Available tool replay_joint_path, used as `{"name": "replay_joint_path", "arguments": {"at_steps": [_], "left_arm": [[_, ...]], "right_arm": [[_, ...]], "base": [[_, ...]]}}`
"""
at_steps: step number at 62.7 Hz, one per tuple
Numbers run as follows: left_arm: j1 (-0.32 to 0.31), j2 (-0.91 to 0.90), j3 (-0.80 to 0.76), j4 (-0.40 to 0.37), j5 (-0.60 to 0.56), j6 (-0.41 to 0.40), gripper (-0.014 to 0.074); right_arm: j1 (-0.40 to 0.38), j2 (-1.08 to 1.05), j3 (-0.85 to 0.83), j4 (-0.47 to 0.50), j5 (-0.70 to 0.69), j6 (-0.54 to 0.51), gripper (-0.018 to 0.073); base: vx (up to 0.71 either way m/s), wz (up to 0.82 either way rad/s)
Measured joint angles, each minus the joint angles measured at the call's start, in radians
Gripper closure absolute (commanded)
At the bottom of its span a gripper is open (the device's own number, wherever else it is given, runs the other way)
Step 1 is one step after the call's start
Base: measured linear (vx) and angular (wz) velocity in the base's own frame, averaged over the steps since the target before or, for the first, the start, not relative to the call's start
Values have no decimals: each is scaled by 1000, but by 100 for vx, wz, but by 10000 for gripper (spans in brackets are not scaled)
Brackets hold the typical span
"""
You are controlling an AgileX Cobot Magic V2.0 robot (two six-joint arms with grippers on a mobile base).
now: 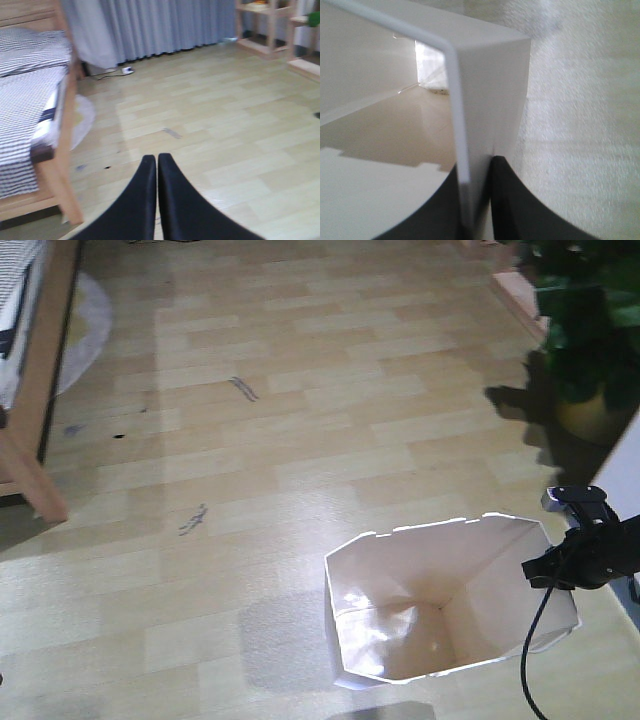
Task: Move trash bin to bedside with robot
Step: 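Hold the bin in the right gripper while the base turns toward the bed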
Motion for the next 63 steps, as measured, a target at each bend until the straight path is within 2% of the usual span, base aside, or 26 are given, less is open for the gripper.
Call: {"name": "replay_joint_path", "arguments": {"at_steps": [24,63], "left_arm": [[0,0,0,0,0,0,602],[0,0,0,0,0,0,602]], "right_arm": [[1,0,0,0,25,0,565],[1,0,0,0,15,0,565]], "base": [[19,39],[29,9]]}}
